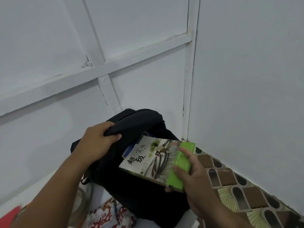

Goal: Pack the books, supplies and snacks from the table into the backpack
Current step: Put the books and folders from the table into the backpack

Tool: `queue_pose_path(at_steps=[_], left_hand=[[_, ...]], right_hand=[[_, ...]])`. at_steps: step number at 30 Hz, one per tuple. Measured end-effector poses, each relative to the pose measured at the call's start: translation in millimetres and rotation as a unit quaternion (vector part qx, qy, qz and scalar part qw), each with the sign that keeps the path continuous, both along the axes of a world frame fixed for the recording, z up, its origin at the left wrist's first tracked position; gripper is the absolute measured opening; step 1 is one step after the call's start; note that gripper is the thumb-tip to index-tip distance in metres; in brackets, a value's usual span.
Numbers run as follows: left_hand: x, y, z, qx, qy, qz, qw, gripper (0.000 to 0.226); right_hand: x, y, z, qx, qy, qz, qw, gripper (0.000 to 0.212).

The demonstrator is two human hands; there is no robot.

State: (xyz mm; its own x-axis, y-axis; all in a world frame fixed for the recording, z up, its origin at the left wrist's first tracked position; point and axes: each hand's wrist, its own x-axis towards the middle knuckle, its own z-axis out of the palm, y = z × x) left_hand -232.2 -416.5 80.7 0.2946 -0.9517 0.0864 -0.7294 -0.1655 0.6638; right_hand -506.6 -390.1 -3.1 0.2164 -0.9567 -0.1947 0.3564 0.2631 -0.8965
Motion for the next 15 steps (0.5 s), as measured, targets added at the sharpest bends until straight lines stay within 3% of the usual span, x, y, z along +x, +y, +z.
queue_pose_path(at_steps=[6,10,15], left_hand=[[0,-2,2,0.007,0.029,-0.023,0.999,0.015],[1,1,3,0.011,0.025,-0.029,0.999,0.017],[0,3,1,0.024,0.029,-0.029,0.999,0.017]], right_hand=[[90,-43,-23,0.047,0.014,0.048,0.998,0.058],[118,-71,-34,0.026,0.16,0.182,0.97,0.07],[127,-109,-55,-0.023,0.305,0.057,0.95,0.061]])
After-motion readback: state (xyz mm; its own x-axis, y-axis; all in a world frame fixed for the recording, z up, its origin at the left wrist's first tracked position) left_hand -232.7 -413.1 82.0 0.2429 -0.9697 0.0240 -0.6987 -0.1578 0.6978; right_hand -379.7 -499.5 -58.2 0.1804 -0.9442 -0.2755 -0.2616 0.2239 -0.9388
